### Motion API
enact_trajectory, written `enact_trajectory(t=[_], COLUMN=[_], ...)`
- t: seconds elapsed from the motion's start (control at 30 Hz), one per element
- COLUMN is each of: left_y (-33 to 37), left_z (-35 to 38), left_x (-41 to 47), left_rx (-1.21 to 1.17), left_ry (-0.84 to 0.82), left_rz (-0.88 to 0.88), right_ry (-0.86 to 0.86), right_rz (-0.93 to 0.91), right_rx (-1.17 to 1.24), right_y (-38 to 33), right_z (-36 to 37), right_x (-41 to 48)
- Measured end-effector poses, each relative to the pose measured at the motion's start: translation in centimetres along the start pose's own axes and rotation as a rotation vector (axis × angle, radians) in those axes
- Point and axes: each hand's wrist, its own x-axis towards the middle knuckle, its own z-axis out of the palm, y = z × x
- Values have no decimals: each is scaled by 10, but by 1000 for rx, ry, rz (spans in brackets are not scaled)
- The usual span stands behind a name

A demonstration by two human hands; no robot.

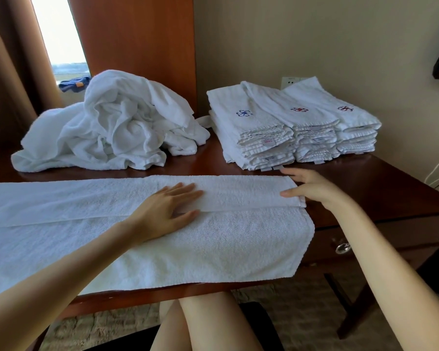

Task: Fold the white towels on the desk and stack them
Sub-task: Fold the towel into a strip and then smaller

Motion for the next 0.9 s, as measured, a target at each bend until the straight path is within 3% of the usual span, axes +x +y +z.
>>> enact_trajectory(t=[0.07,0.13,0.2,0.27,0.33,0.4,0.5,0.6,0.77,0.9], left_y=[1,3,3,-5,-22,-47,-92,-123,-122,-84], left_z=[0,-3,-7,-15,-24,-29,-27,-30,-32,-22], left_x=[0,-1,0,5,11,7,-18,-33,-33,-33], left_rx=[-13,-39,-70,-145,-175,-101,19,50,140,93], left_ry=[-21,-29,-7,71,117,75,-91,-165,-189,-179], left_rz=[-9,-27,-80,-211,-380,-513,-610,-619,-606,-266], right_ry=[48,206,361,371,252,87,-112,-203,-216,-261], right_rz=[54,102,-9,-265,-461,-508,-437,-406,-423,-423], right_rx=[-207,-611,-866,-808,-751,-781,-842,-857,-895,-874], right_y=[-4,-13,-25,-39,-56,-71,-76,-68,-65,-70], right_z=[2,8,27,62,109,156,199,206,205,202], right_x=[-1,-3,-5,-2,5,16,34,46,51,49])
